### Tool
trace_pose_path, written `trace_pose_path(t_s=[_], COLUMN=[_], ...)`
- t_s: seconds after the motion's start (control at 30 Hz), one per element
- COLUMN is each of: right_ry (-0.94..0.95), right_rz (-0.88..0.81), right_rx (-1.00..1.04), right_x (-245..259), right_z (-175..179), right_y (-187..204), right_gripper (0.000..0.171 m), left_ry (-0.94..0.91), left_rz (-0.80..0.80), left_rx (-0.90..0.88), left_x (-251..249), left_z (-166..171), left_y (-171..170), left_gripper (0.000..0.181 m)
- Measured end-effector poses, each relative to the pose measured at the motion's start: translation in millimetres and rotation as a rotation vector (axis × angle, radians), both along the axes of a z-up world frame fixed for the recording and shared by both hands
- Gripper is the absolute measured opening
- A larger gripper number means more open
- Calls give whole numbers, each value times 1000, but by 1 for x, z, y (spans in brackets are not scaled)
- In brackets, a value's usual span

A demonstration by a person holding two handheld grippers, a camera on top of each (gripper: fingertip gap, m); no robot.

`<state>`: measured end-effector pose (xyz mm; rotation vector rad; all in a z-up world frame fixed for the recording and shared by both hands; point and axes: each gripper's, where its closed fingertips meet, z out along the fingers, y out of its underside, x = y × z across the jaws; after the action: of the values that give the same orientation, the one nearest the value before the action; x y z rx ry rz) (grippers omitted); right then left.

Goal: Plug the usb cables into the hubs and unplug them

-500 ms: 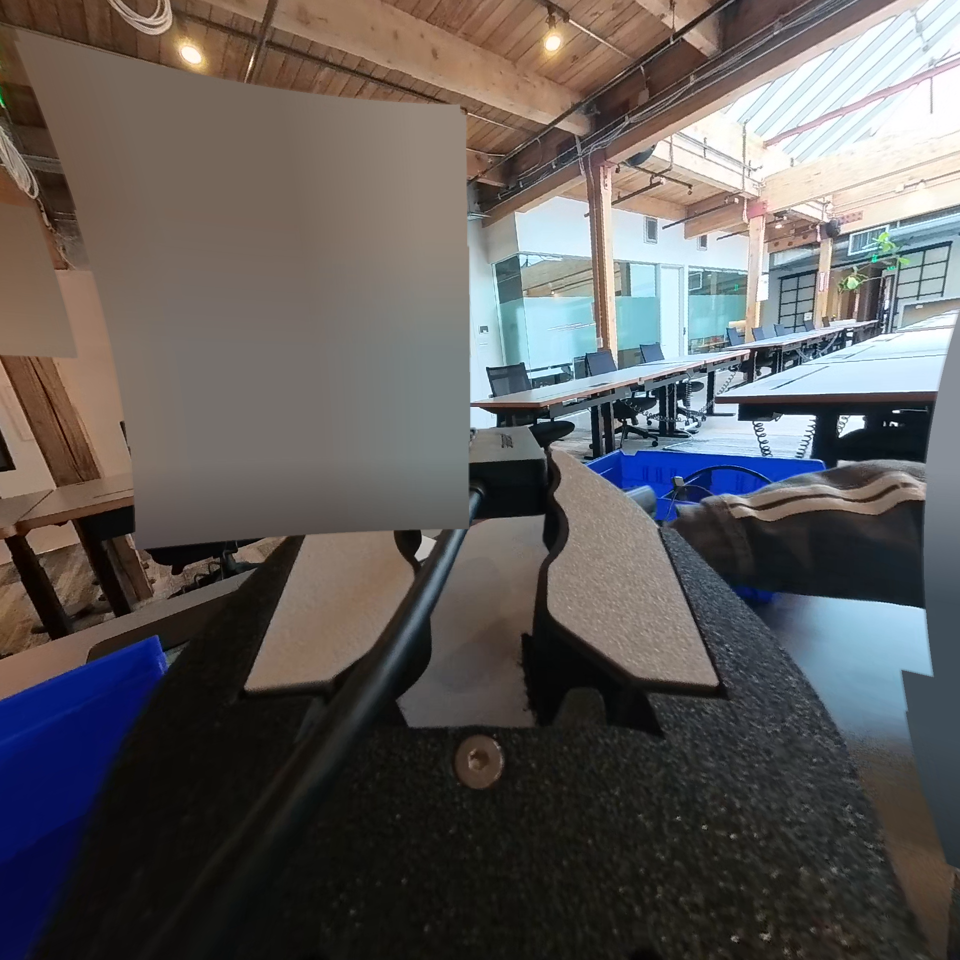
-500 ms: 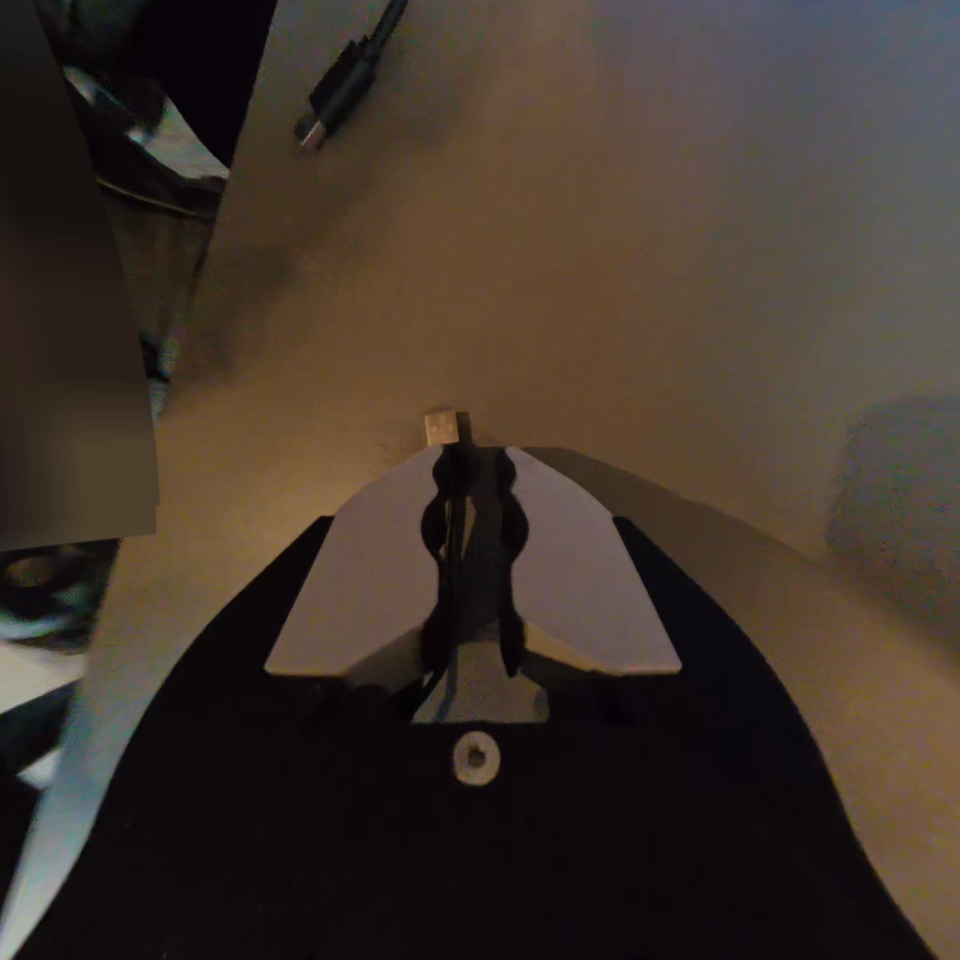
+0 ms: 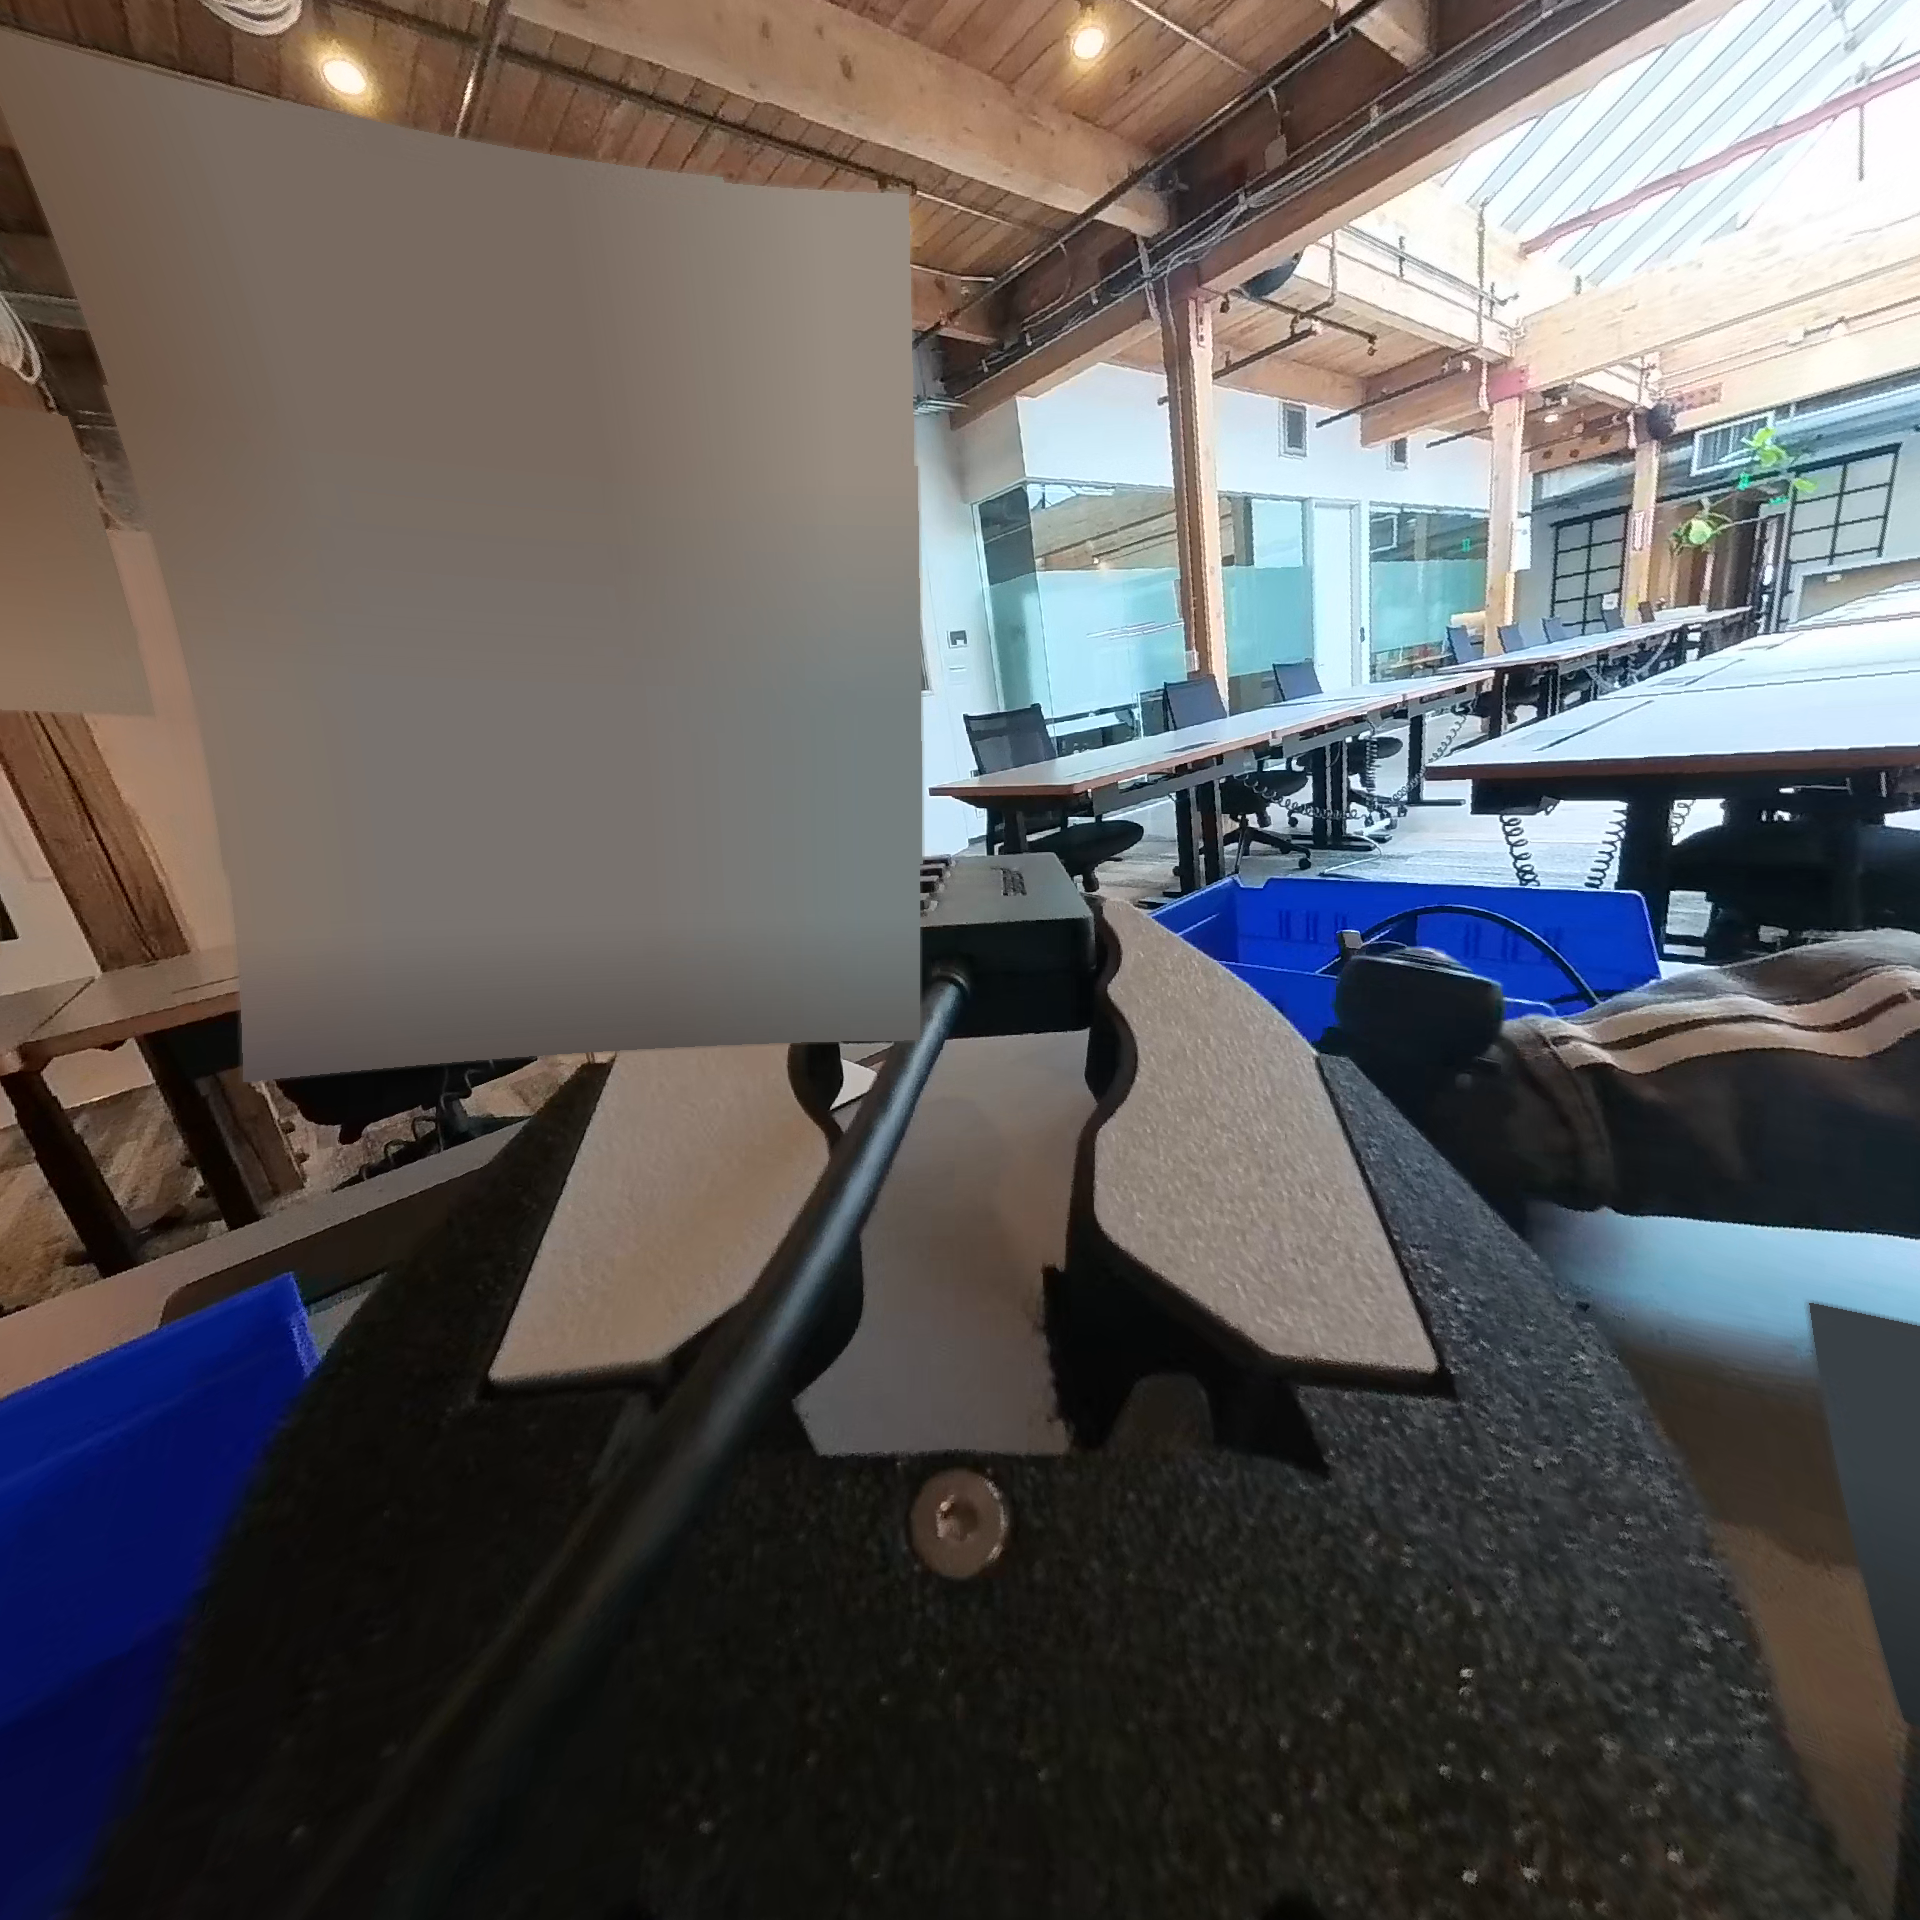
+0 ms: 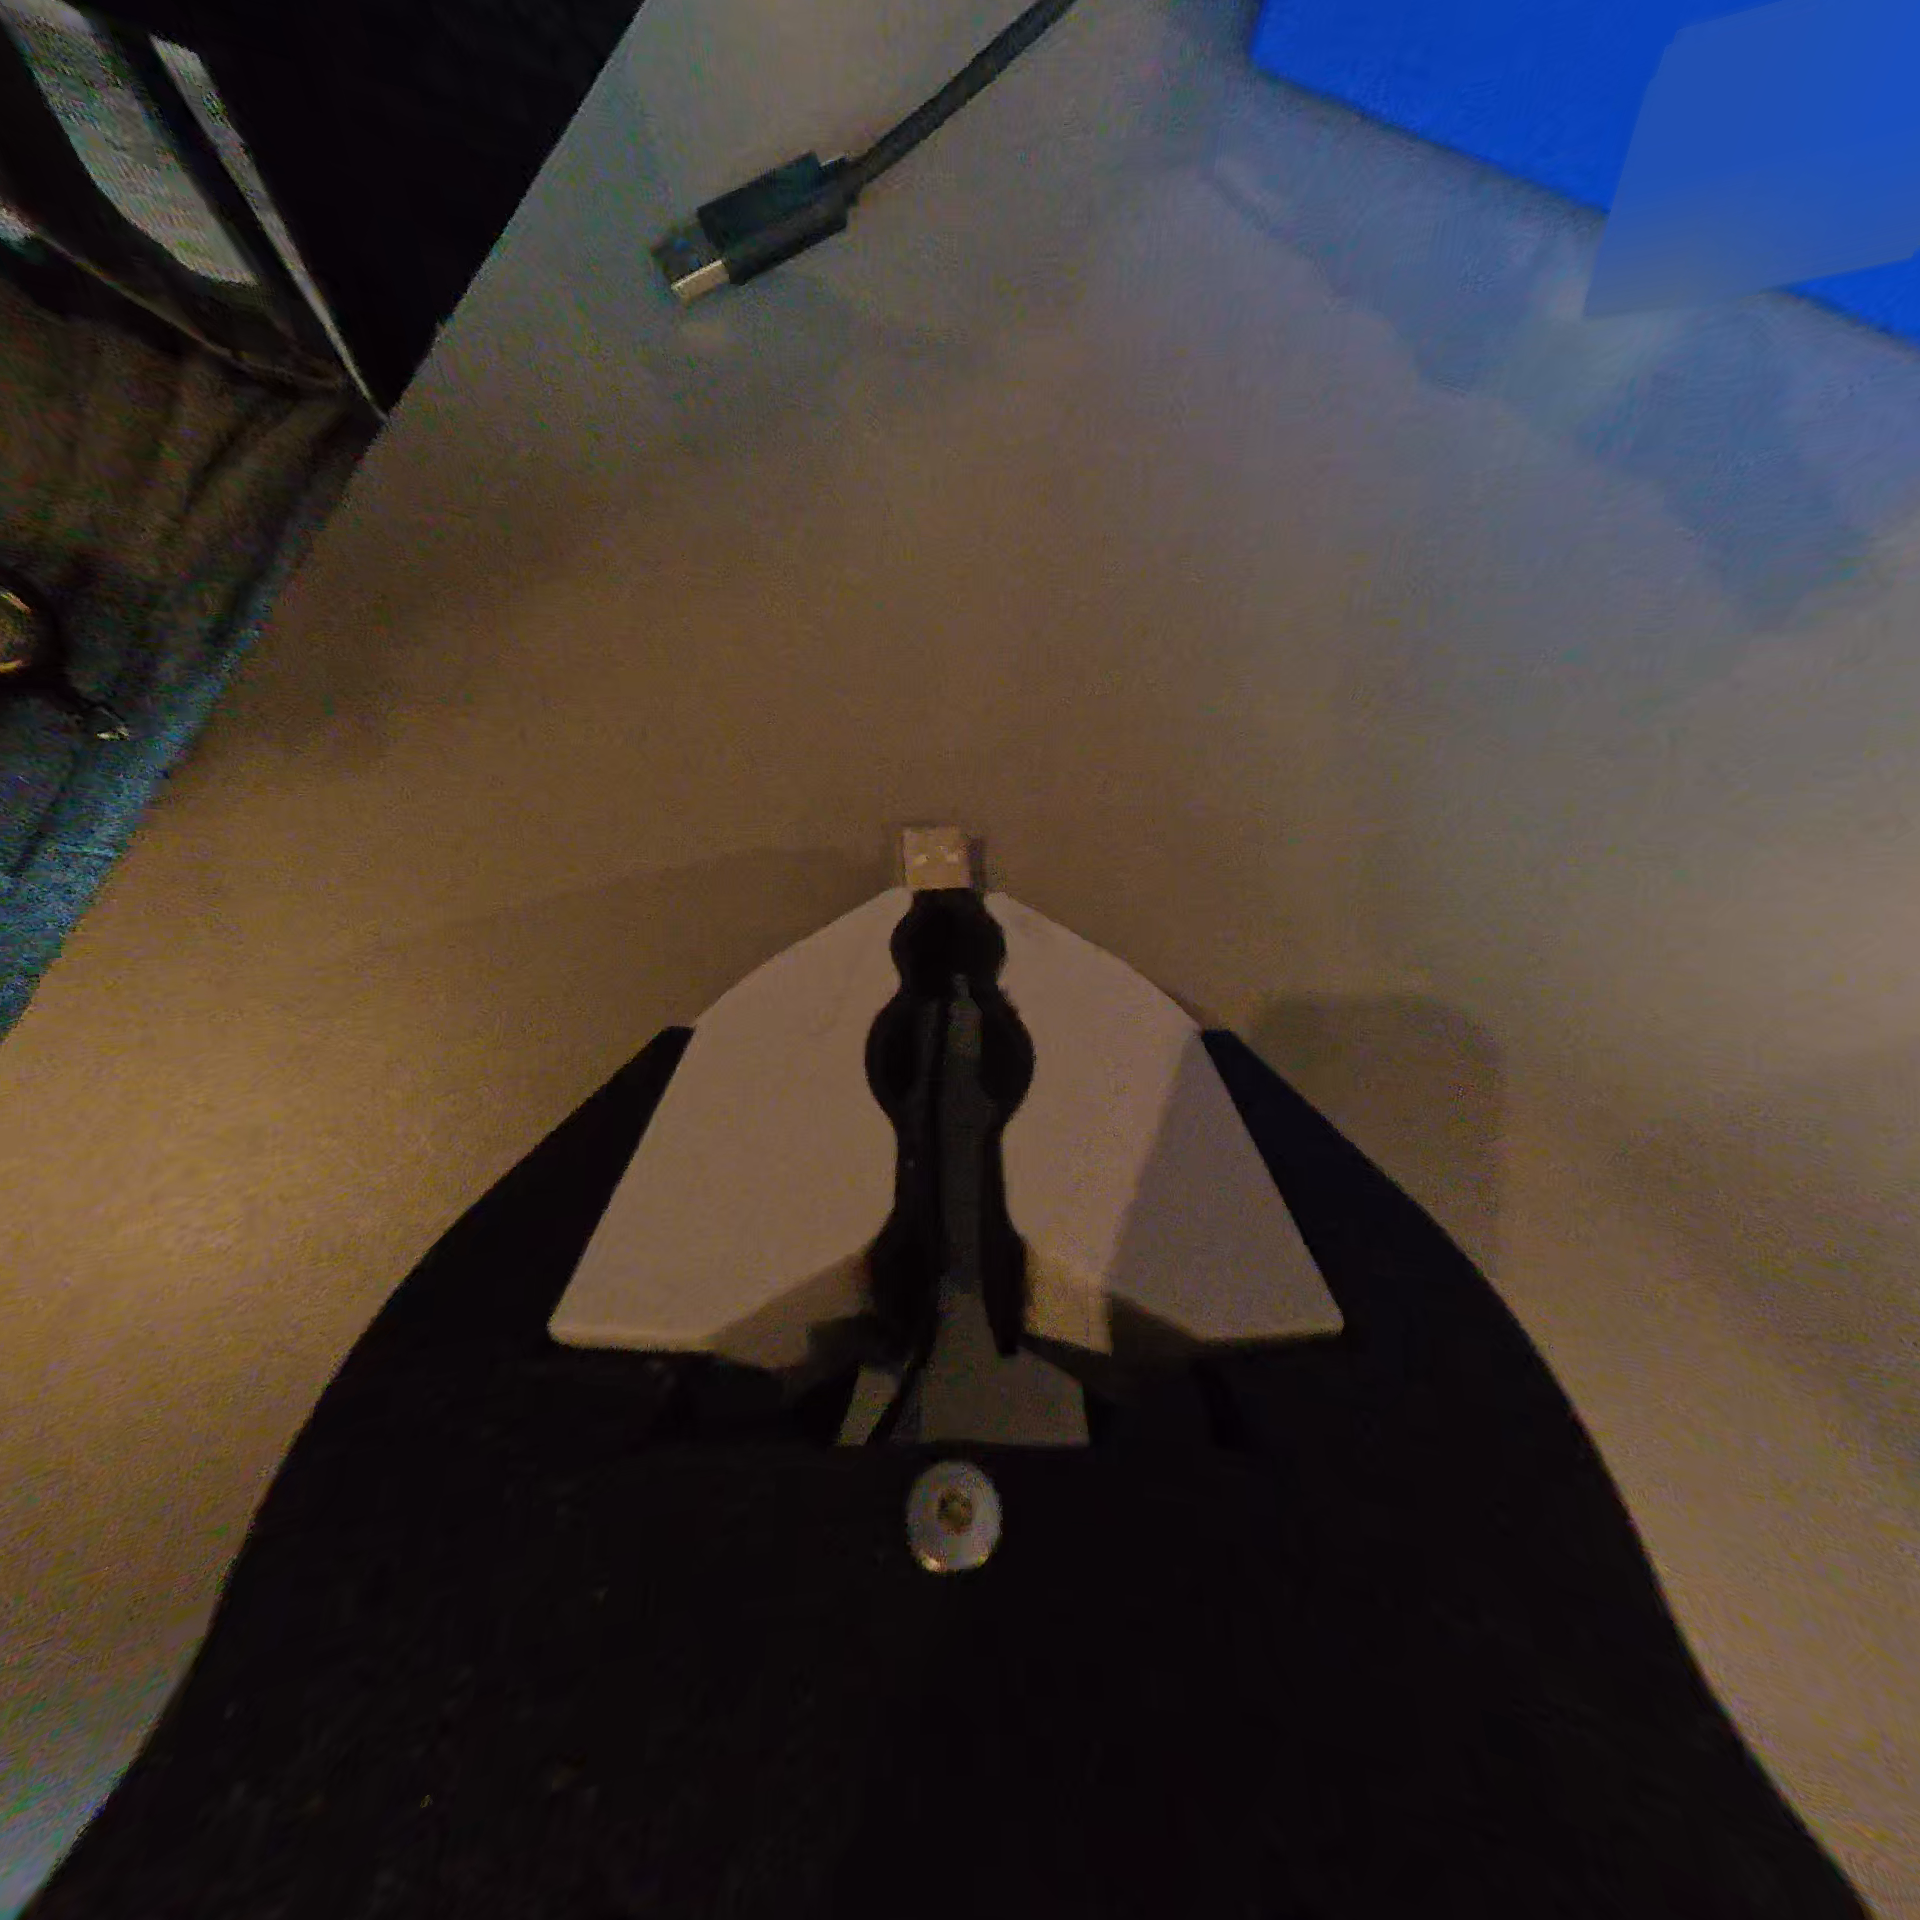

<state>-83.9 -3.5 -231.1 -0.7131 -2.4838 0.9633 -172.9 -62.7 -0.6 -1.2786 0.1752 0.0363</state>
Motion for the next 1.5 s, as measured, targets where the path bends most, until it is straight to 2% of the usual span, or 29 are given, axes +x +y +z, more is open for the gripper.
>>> trace_pose_path(t_s=[0.07, 0.13, 0.2, 0.27, 0.43, 0.57, 0.6, 0.67, 0.73, 0.83, 0.93, 1.0, 1.07, 1.23, 1.33, 1.5], right_ry=[-42, -87, -122, -105, -89, -53, -32, 25, 47, -49, -294, -381, -366, -214, -137, -171], right_rz=[-5, -4, -2, 4, 12, -30, -26, -15, -6, 5, 40, -26, -76, -39, -32, -72], right_rx=[-22, -29, -65, -64, -41, -34, -26, 0, 22, -52, -251, -315, -307, -201, -256, -317], right_x=[0, 1, 2, 1, 0, -8, -9, -10, -10, -2, 14, 8, -3, -12, -16, -20], right_z=[0, -4, -7, -8, -8, -6, -5, -3, -3, -3, -1, -1, -1, -4, 1, 3], right_y=[0, 1, 0, 1, 2, 8, 8, 9, 10, 3, -13, -9, -1, 8, 10, 13], right_gripper=[8, 22, 20, 10, 9, 27, 25, 8, 6, 4, 5, 5, 5, 5, 4, 4], left_ry=[0, 1, 0, -3, -7, -3, -3, -4, -3, -1, 4, 6, 10, 16, 16, 23], left_rz=[-1, -1, 0, 0, -2, -3, -4, -6, -7, -10, -16, -21, -21, -28, -34, -39], left_rx=[-1, -1, -1, 1, 2, 4, 5, 4, 1, 0, 1, -2, -5, -4, -3, 1], left_x=[0, 0, -1, -1, -3, -2, -2, -2, -2, 0, 2, 3, 3, 5, 6, 8], left_z=[0, 0, 0, 0, 0, 1, 1, 1, 0, 0, 1, 0, 0, 0, -1, 1], left_y=[0, 0, 0, 0, -1, -1, -2, -1, -1, -1, -1, 0, 0, 0, 0, -1], left_gripper=[44, 44, 44, 44, 44, 44, 44, 44, 45, 44, 44, 44, 44, 44, 44, 44])
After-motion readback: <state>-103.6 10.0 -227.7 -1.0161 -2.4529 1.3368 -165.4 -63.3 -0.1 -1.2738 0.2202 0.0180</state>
